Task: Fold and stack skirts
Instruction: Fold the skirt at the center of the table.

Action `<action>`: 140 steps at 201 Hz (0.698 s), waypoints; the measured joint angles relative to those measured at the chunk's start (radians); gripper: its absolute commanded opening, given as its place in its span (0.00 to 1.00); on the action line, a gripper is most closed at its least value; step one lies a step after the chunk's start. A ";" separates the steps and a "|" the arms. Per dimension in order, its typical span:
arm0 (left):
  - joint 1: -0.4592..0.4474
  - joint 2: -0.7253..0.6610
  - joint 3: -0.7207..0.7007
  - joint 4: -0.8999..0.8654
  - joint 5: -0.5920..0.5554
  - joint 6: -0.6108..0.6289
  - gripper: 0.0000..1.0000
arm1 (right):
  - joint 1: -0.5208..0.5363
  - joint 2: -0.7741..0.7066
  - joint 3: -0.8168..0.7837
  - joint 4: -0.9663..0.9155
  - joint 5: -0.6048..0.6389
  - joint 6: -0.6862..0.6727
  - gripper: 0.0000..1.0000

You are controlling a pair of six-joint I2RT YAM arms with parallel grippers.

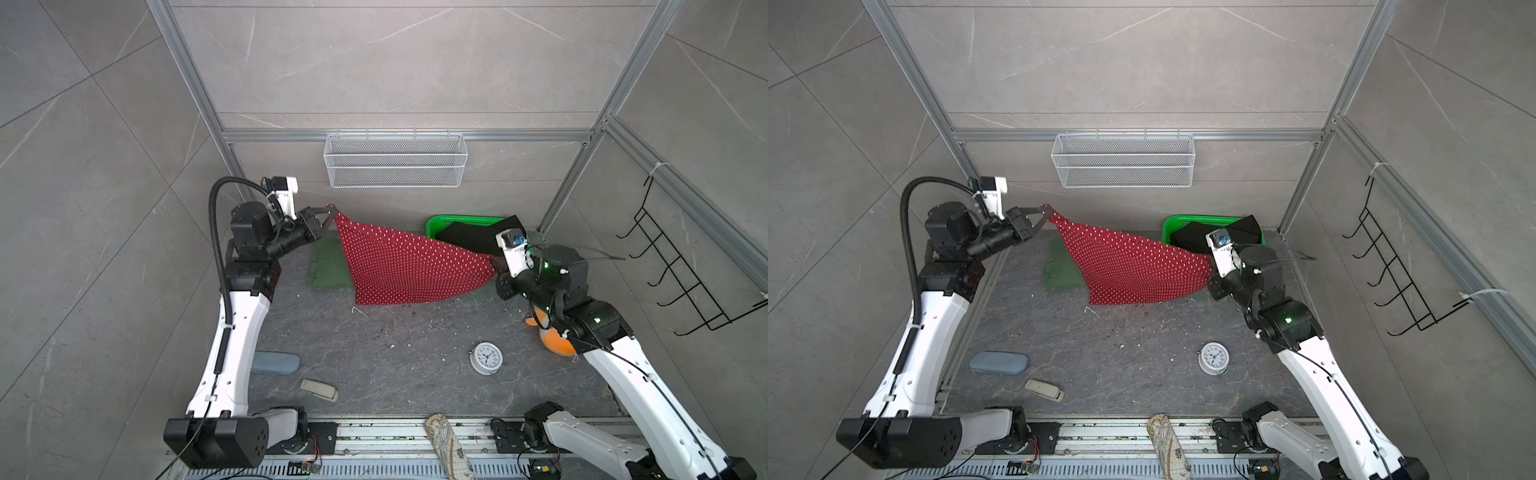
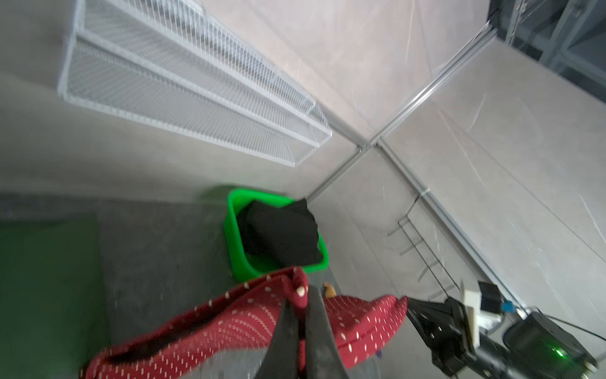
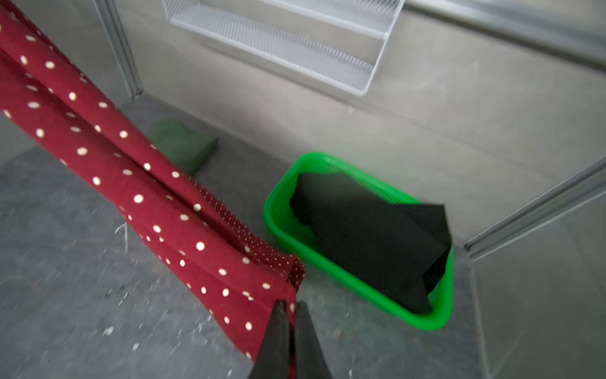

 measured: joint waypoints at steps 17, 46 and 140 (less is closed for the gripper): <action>-0.002 -0.093 -0.122 -0.024 0.000 -0.004 0.00 | 0.000 -0.056 -0.074 -0.056 -0.055 0.038 0.00; -0.009 -0.224 -0.235 -0.087 -0.008 -0.026 0.00 | -0.003 -0.133 -0.143 -0.152 -0.147 0.119 0.00; -0.013 -0.482 -0.276 -0.370 -0.100 -0.075 0.00 | -0.005 -0.147 -0.232 -0.208 -0.340 0.302 0.00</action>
